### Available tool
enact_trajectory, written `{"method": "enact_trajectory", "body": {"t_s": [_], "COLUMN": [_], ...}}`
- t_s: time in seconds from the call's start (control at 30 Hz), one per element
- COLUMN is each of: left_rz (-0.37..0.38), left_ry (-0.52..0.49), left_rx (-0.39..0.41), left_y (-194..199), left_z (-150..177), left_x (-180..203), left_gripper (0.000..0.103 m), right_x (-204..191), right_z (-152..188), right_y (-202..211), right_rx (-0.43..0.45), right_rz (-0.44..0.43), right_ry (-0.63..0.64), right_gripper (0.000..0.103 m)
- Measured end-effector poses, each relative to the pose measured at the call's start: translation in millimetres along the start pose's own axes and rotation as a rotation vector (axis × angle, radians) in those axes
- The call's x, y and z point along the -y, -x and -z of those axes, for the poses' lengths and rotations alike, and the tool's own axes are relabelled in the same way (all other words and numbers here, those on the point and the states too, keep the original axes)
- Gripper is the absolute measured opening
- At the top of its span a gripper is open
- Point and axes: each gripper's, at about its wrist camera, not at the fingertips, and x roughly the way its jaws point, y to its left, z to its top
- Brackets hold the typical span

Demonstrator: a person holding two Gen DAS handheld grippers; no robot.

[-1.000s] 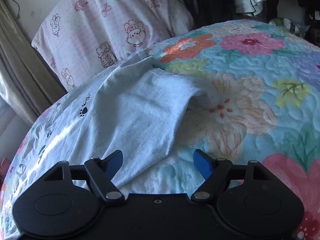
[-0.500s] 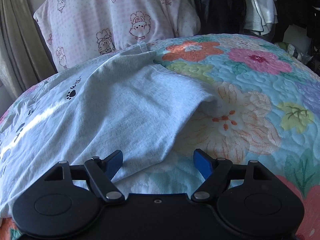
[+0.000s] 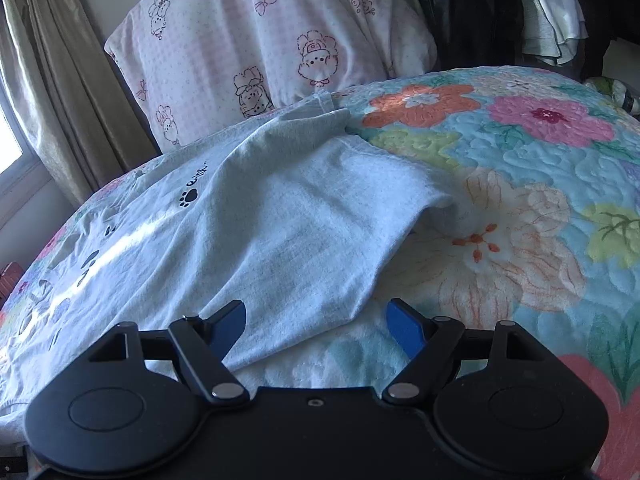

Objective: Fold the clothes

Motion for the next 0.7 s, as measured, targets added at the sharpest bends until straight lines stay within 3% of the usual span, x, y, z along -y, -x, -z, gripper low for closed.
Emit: {"method": "enact_trajectory", "body": {"t_s": [0.1,0.13,0.17,0.2,0.23,0.27,0.3,0.4,0.53,0.6,0.7], "left_rz": [-0.023,-0.027,-0.026,-0.037,-0.061,-0.086,-0.092,-0.043,-0.011,-0.012,-0.008], "left_ry": [-0.033,-0.051,-0.074,-0.099,-0.125,-0.151,-0.158,-0.121,-0.095,-0.081,-0.11], "left_rx": [0.017,0.03,0.047,0.062,0.073,0.083,0.095,0.156,0.2,0.143,0.075], "left_y": [-2.4,-1.5,0.6,2.2,3.3,4.4,7.4,29.1,50.8,38.8,20.5], "left_z": [1.1,1.0,0.4,-0.6,-1.9,-3.3,-5.2,-10.2,-9.3,-6.8,-1.7], "left_x": [5.2,7.5,10.2,13.2,16.5,19.8,20.5,11.5,0.9,-0.7,1.6], "left_gripper": [0.077,0.07,0.05,0.037,0.017,0.016,0.015,0.013,0.013,0.013,0.014], "right_x": [12.0,20.0,28.4,36.3,42.2,47.0,43.5,7.0,-9.4,3.9,30.2], "right_z": [-18.3,-26.1,-34.5,-42.7,-49.2,-53.6,-57.0,-66.1,-67.1,-52.2,-25.3], "right_y": [-11.5,-18.7,-28.6,-38.0,-44.8,-46.8,-47.0,-13.2,71.2,74.4,33.9], "right_rx": [0.061,0.079,0.064,0.049,0.035,0.03,0.015,0.116,0.314,0.289,0.132], "right_rz": [0.063,0.096,0.126,0.151,0.145,0.141,0.139,0.209,0.195,0.229,0.312], "right_ry": [-0.057,-0.088,-0.113,-0.136,-0.143,-0.148,-0.141,0.003,0.038,0.042,0.024], "right_gripper": [0.084,0.084,0.084,0.073,0.041,0.021,0.007,0.006,0.004,0.004,0.004]}}
